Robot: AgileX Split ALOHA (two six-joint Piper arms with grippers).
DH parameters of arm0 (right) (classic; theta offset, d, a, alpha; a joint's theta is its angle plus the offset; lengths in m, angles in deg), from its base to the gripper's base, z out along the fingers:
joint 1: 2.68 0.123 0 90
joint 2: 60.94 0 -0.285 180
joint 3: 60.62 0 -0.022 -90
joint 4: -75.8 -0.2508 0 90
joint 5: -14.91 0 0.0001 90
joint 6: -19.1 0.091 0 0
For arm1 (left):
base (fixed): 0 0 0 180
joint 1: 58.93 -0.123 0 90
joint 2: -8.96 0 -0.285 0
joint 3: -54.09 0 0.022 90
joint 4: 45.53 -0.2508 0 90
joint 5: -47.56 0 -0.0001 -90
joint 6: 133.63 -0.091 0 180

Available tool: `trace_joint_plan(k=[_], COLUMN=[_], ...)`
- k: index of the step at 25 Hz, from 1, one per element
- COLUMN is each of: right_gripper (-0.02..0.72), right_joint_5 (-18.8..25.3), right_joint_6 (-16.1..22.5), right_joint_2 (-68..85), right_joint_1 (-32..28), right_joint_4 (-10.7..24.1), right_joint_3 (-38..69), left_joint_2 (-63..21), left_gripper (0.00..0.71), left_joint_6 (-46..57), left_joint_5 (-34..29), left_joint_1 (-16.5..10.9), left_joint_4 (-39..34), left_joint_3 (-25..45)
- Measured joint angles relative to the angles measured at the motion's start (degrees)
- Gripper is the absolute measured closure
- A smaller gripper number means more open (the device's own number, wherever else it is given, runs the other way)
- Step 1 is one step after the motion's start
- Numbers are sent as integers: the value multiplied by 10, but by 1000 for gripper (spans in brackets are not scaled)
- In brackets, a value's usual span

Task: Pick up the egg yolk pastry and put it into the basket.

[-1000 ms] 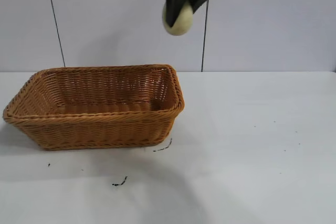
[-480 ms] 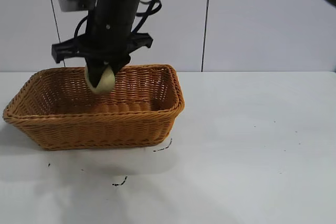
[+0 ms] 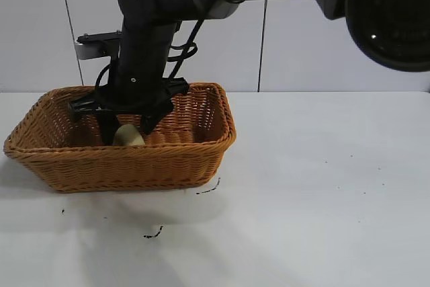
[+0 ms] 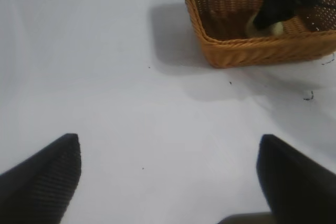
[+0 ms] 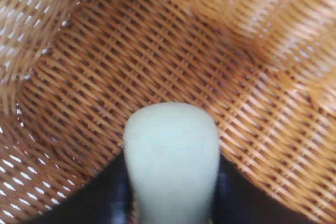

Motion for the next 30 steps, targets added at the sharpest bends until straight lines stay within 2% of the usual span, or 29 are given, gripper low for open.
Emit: trace_joint_plan(k=[5,8,11,23,30], right_gripper=[49,49,49,49,49], right_joint_5=[76,102,105,105,105], right_joint_6=[0,0,1,0,-7], right_joint_2=[35,37,37,37,55], right_joint_1=[-35,-74,-123,-335,-387], right_joint_4=[3,17,30,34,31], right_joint_3=[-55,-67,-67,-67,-37], left_joint_2=[0,0,0,0,0], left_gripper=[17,17,17,17,17], left_joint_6=[0,0,0,0,0], left_joint_5=[0,0,0,0,0], left_joint_1=[0,0,0,0,0], left_joint_4=[0,0,0,0,0], left_joint_3=[0,0,0,0,0])
